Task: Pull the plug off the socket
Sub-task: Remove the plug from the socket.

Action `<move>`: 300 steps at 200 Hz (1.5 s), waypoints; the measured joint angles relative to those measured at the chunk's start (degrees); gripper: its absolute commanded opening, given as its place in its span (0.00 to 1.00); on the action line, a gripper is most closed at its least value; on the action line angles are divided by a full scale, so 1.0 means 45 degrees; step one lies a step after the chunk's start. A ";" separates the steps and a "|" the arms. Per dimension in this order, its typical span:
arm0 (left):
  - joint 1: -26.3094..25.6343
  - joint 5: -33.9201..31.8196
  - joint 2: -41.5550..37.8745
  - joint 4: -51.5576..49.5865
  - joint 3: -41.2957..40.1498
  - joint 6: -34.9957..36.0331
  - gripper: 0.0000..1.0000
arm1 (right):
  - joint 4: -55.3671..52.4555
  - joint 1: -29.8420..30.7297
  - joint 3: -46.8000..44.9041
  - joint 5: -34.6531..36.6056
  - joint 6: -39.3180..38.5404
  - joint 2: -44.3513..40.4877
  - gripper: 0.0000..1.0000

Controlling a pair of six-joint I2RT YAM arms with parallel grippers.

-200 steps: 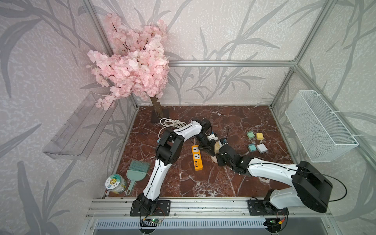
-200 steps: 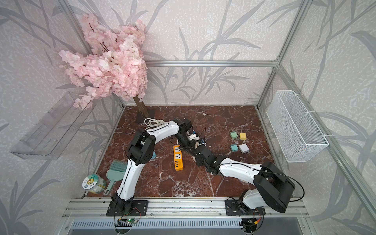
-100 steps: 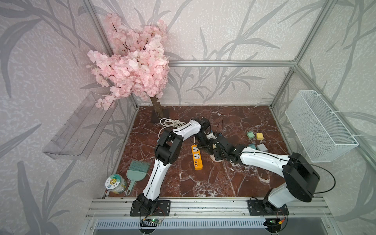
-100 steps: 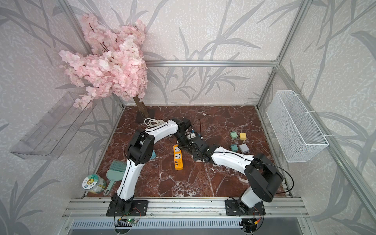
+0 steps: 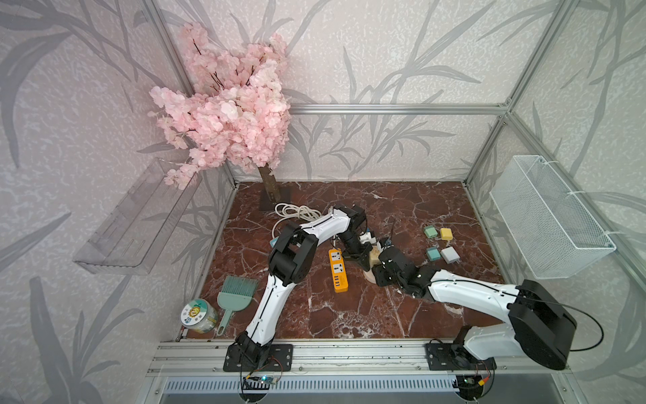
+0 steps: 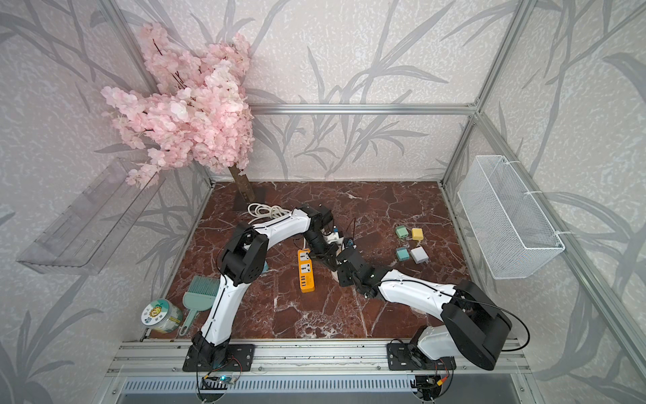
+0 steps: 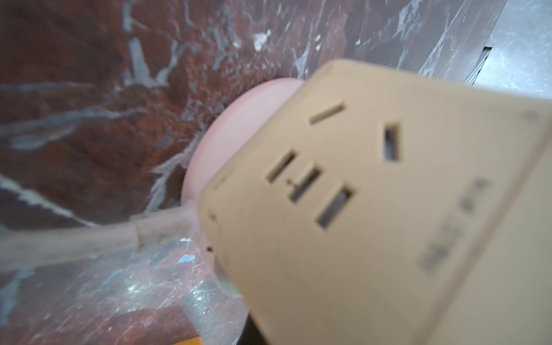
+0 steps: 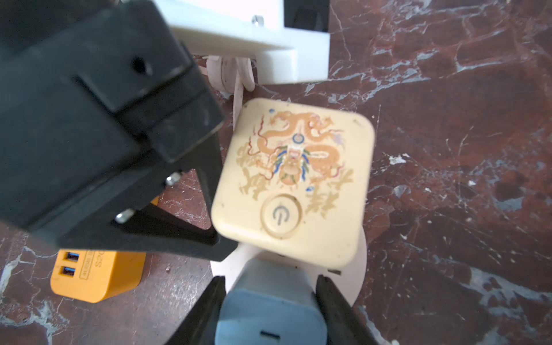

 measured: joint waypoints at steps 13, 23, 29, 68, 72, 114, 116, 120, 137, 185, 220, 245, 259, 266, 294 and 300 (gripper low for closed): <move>0.0005 0.0005 0.0000 0.0000 0.0000 0.0000 0.00 | 0.0180 0.0000 -0.0073 0.0034 -0.0151 -0.0024 0.00; 0.0010 0.0005 0.0000 -0.0005 0.0000 0.0000 0.00 | 0.0175 0.0000 -0.0044 0.0058 -0.0209 -0.0024 0.00; 0.0010 0.0010 0.0000 -0.0005 0.0000 0.0000 0.00 | 0.0058 0.0000 0.0044 0.0058 -0.0223 0.0015 0.00; 0.0180 -0.0029 0.0000 -0.0034 0.0010 0.0000 0.00 | -0.2686 -0.0364 0.2696 -0.0369 -0.0029 0.1681 0.00; 0.0223 -0.0034 -0.0005 -0.0034 0.0015 0.0000 0.00 | -0.2948 -0.0393 0.2982 -0.0418 0.0005 0.1880 0.00; 0.0384 -0.0083 -0.0005 -0.0005 0.0039 0.0000 0.00 | -0.4420 -0.0520 0.4551 -0.0772 0.0253 0.2934 0.00; 0.0384 -0.0092 -0.0005 0.0000 0.0039 0.0000 0.00 | -0.4439 -0.0520 0.4551 -0.0782 0.0257 0.2934 0.00; 0.0384 -0.0107 -0.0005 0.0000 0.0044 0.0000 0.00 | -0.4454 -0.0529 0.4551 -0.0811 0.0267 0.2934 0.00; 0.0384 -0.0160 -0.0015 -0.0005 0.0053 0.0000 0.00 | -0.4415 -0.0554 0.4507 -0.0884 0.0262 0.2905 0.00; 0.0262 -0.0189 -0.0015 -0.0024 0.0058 0.0000 0.00 | -0.2263 -0.0442 0.2098 -0.0947 -0.0175 0.0850 0.00; 0.0287 -0.0257 -0.0019 -0.0005 0.0063 0.0000 0.00 | -0.0860 -0.0044 0.1792 -0.0597 -0.1015 -0.0461 0.00; 0.0296 -0.0243 -0.0019 -0.0005 0.0063 0.0005 0.00 | -0.1035 0.0209 0.2662 -0.0121 -0.1540 0.0063 0.00; 0.0291 -0.0257 -0.0019 -0.0005 0.0063 0.0005 0.00 | -0.1093 0.0277 0.2686 0.0063 -0.1574 0.0068 0.00; 0.0291 -0.0262 -0.0019 -0.0005 0.0063 0.0005 0.00 | -0.1112 0.0287 0.2681 0.0170 -0.1569 0.0010 0.00; 0.0296 -0.0248 -0.0019 -0.0005 0.0063 0.0015 0.00 | -0.1452 -0.0068 0.2535 0.0180 -0.1341 -0.0884 0.00; 0.0296 -0.0248 -0.0019 -0.0005 0.0063 0.0019 0.00 | -0.1617 -0.0267 0.2535 0.0092 -0.1229 -0.1156 0.00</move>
